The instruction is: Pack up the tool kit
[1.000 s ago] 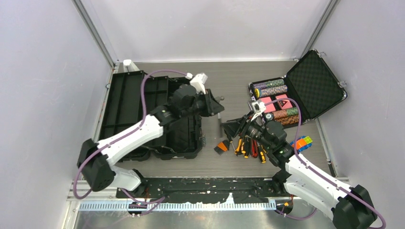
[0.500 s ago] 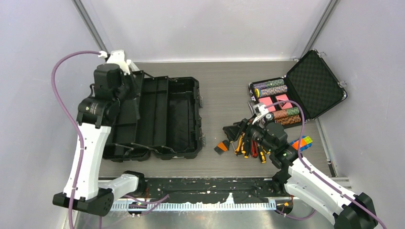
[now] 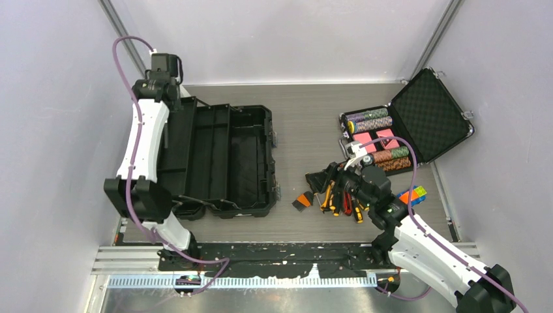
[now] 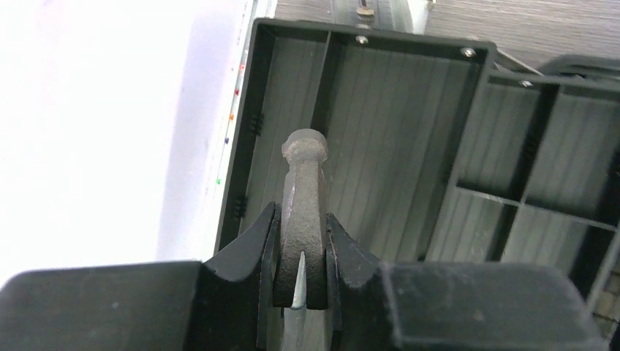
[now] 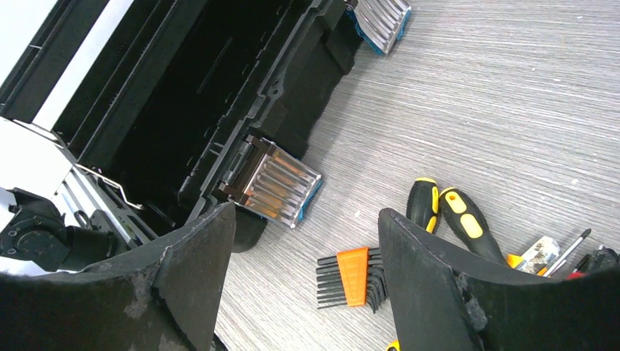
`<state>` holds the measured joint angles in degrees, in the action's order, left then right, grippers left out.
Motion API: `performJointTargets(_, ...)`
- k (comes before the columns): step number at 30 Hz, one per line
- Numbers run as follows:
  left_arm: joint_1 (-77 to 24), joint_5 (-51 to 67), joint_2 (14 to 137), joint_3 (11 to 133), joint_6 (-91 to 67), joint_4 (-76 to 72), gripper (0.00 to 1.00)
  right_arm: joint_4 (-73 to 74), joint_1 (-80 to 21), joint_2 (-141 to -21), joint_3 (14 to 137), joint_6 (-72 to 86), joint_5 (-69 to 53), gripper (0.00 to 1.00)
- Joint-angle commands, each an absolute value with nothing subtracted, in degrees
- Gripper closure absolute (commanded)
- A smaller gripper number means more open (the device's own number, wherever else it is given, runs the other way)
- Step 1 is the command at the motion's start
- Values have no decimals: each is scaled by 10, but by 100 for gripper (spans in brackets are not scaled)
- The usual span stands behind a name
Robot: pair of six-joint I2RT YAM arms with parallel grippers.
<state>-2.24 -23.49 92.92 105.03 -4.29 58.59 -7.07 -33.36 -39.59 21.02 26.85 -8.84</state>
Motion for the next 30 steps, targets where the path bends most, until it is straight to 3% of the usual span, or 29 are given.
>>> performJointTargets(1, -18, -288, 977, 1101, -25, 579, 100, -68, -333, -391, 235, 251, -69, 24)
performJointTargets(8, -17, -281, 1047, 1099, -42, 590, 94, -66, -332, -403, 237, 245, -61, 24)
performJointTargets(12, -18, -289, 1064, 1100, -55, 598, 82, -66, -333, -406, 238, 244, -60, 24)
performJointTargets(21, -23, -253, 1044, 1085, -79, 596, 44, -65, -331, -410, 238, 245, -61, 23)
performJointTargets(30, -28, -144, 993, 1051, -104, 569, 40, -46, -330, -401, 246, 244, -57, 23)
